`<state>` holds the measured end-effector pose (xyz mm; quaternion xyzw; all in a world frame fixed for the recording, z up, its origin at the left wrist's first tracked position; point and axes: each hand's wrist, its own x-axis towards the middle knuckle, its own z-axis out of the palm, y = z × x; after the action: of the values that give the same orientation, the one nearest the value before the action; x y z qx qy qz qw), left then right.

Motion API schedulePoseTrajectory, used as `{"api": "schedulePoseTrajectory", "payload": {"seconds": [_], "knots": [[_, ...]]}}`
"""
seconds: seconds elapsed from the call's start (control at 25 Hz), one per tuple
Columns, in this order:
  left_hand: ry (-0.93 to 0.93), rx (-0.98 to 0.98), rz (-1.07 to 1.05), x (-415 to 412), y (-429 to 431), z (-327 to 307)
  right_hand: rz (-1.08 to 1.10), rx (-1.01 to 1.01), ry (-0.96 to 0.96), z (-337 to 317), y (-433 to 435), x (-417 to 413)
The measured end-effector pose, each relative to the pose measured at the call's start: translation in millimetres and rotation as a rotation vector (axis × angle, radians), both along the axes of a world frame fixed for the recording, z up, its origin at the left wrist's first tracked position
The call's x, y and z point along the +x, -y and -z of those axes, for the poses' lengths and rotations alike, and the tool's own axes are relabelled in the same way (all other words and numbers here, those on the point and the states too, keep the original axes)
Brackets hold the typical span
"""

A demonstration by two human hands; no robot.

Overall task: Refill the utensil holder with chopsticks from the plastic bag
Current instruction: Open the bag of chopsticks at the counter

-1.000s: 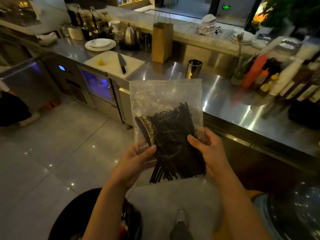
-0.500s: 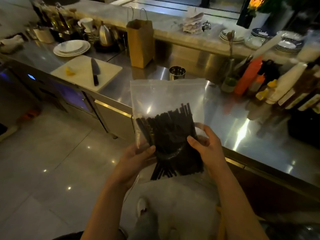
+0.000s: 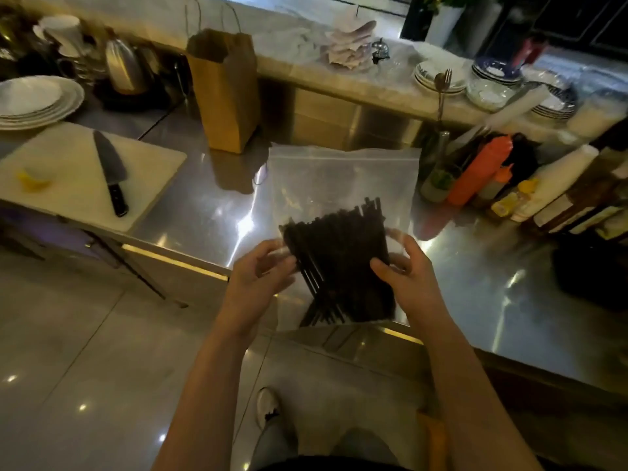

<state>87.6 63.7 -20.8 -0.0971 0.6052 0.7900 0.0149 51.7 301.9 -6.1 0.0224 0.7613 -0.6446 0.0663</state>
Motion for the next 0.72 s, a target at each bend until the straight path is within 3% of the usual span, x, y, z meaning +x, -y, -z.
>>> {"api": "schedulePoseTrajectory", "payload": {"seconds": [0.24,0.52,0.72], "knots": [[-0.122,-0.183,-0.149,-70,3,-10,0.069,0.098,0.049,15,9,-46],[-0.223,-0.231,-0.227,-143,-48,-14,0.007,0.133,0.065,30,-28,-111],[-0.188,-0.298,-0.216,-178,-66,-1,-0.025,0.016,-0.037,21,-61,-154]]}}
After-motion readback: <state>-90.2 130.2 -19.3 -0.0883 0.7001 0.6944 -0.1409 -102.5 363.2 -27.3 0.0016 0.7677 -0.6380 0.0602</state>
